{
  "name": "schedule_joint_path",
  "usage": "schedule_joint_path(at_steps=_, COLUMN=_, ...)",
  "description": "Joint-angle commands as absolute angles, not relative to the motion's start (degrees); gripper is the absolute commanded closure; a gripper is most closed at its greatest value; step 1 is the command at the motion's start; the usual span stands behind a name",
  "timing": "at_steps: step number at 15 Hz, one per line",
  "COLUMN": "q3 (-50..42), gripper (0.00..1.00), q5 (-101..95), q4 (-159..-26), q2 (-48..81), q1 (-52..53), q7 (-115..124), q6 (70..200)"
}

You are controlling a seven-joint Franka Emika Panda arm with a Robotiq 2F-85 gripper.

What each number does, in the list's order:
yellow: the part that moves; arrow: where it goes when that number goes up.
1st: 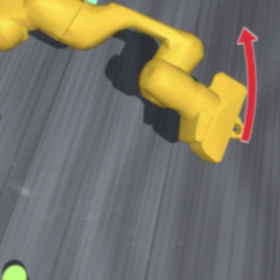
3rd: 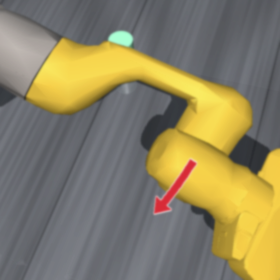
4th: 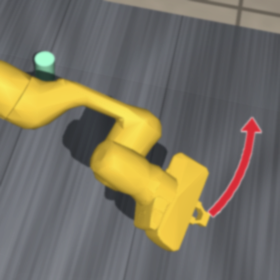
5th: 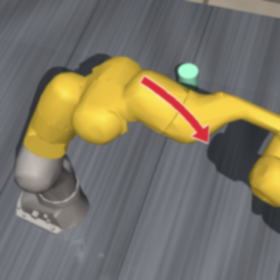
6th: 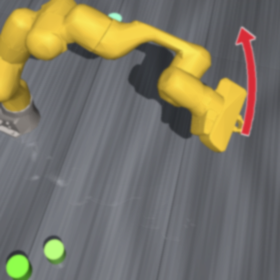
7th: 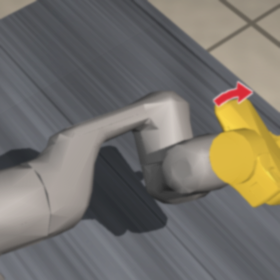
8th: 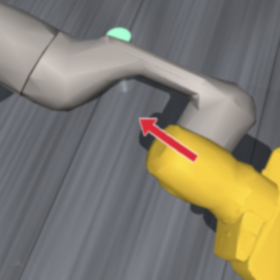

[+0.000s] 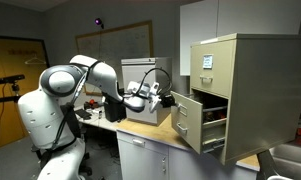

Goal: Close the bottom drawer

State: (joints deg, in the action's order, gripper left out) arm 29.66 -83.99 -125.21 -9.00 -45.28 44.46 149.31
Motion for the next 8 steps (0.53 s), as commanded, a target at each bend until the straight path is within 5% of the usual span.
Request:
schedule_joint_path(at_steps=1, q3=18.62, gripper=1.0, q5=-89.97, q4=-112.38, q2=2.28, q1=-35.38, q7=45.54, q6=141.79)
schedule_joint_path(at_steps=8, q3=0.82, gripper=1.0, q5=-82.67, q4=-96.28, q2=13.77, q1=-19.71, q7=45.36, q6=142.57)
